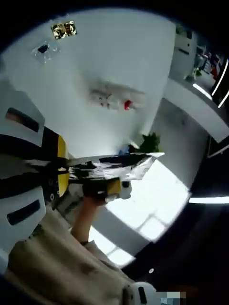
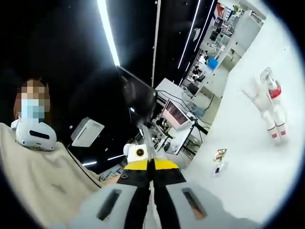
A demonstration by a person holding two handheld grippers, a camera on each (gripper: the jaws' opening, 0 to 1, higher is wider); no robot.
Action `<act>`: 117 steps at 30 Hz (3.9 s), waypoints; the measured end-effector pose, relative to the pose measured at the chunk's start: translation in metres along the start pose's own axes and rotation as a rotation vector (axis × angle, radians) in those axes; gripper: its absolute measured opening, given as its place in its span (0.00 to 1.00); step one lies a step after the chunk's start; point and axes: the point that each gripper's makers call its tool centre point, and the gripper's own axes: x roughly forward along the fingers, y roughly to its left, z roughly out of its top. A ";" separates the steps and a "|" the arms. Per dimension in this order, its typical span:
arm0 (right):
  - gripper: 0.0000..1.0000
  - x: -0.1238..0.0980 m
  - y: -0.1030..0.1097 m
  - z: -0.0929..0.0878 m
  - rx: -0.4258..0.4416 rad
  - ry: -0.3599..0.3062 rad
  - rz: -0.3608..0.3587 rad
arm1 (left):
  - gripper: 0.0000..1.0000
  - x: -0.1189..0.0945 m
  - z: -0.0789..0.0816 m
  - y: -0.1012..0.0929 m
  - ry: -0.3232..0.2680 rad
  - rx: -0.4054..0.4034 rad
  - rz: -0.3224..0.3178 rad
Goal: Arrange the skincare products in the storage area until every visible bottle or jar stands upright without overlapping.
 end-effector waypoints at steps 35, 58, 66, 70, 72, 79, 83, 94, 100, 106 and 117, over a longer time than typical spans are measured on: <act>0.01 0.006 0.013 -0.007 0.061 -0.263 0.026 | 0.00 -0.006 0.050 -0.003 -0.207 -0.097 0.013; 0.01 -0.009 -0.010 -0.002 0.180 -0.441 -0.106 | 0.00 0.001 0.040 0.008 -0.311 -0.206 -0.002; 0.05 -0.002 -0.015 0.000 -0.009 -0.385 -0.185 | 0.00 -0.001 0.044 0.008 -0.361 -0.291 -0.042; 0.12 0.000 -0.020 -0.001 -0.099 -0.325 -0.218 | 0.00 0.000 0.044 0.012 -0.375 -0.309 -0.035; 0.17 0.002 -0.022 -0.003 -0.115 -0.296 -0.229 | 0.00 0.000 0.044 0.014 -0.380 -0.318 -0.029; 0.45 0.009 -0.015 -0.007 -0.122 -0.249 -0.181 | 0.00 -0.001 0.046 0.021 -0.390 -0.333 -0.015; 0.55 0.014 -0.018 -0.012 -0.153 -0.197 -0.189 | 0.00 0.000 0.047 0.025 -0.393 -0.340 -0.008; 0.81 0.012 -0.039 -0.024 -0.221 -0.084 -0.286 | 0.00 0.004 0.047 0.045 -0.380 -0.366 0.024; 0.87 0.002 -0.054 -0.026 -0.233 -0.062 -0.347 | 0.00 0.009 0.044 0.055 -0.356 -0.377 0.041; 0.90 -0.009 -0.067 -0.029 -0.255 -0.022 -0.405 | 0.00 0.014 0.042 0.068 -0.342 -0.391 0.064; 1.00 -0.043 -0.094 -0.030 -0.258 -0.003 -0.534 | 0.00 0.021 0.034 0.104 -0.311 -0.414 0.140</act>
